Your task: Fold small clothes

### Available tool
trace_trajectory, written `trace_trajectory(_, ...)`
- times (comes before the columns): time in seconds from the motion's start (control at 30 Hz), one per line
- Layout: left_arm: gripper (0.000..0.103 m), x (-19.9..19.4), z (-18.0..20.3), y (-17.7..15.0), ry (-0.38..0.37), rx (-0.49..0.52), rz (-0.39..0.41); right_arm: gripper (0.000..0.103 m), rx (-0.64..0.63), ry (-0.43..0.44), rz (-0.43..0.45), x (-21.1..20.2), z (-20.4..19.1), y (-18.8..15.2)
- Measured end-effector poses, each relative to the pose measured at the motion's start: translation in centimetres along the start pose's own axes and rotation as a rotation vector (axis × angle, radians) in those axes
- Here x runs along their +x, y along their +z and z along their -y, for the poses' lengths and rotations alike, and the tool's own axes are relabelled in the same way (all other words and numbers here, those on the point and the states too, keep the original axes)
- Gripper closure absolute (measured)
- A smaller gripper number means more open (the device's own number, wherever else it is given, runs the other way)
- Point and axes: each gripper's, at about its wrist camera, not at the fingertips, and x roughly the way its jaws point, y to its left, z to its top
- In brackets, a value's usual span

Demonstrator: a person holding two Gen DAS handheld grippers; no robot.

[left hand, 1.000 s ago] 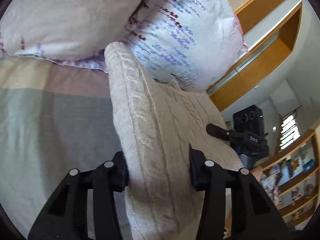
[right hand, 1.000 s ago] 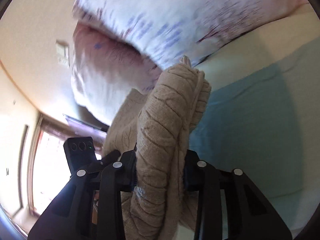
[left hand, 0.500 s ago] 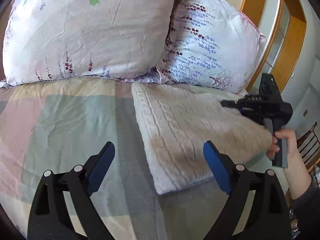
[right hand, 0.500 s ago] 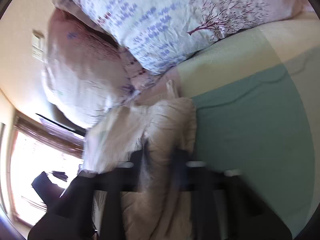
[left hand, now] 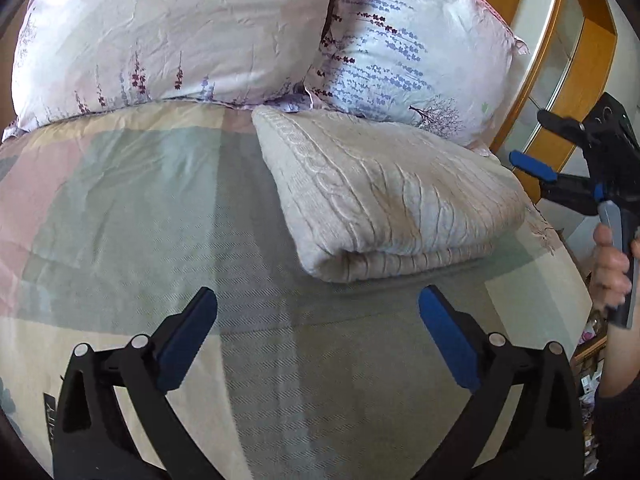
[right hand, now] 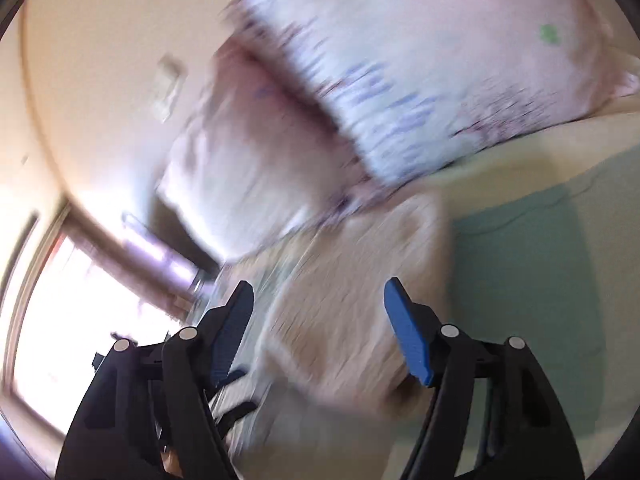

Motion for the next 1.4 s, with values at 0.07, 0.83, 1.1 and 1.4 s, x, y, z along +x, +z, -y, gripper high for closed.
trace_trajectory(0.07, 0.002, 0.4, 0.3, -0.2, 0.001, -0.014, -0.011, 0.034, -0.001, -0.083, -0.058, 1.8, 0.4, -1.1)
trace_trajectory(0.83, 0.002, 3.3, 3.0, -0.2, 0.21, 0.042, -0.087, 0.001, -0.178, -0.711, -0.067, 4.6, 0.4, -10.3)
trace_trajectory(1.1, 0.002, 4.0, 3.6, -0.3, 0.275, 0.096, -0.12, 0.001, -0.215, -0.79, -0.097, 5.1, -0.4, -11.1)
trace_trajectory(1.4, 0.002, 4.2, 3.9, -0.2, 0.295, 0.103, -0.126, 0.001, -0.213, -0.792, -0.095, 5.1, -0.4, -11.1)
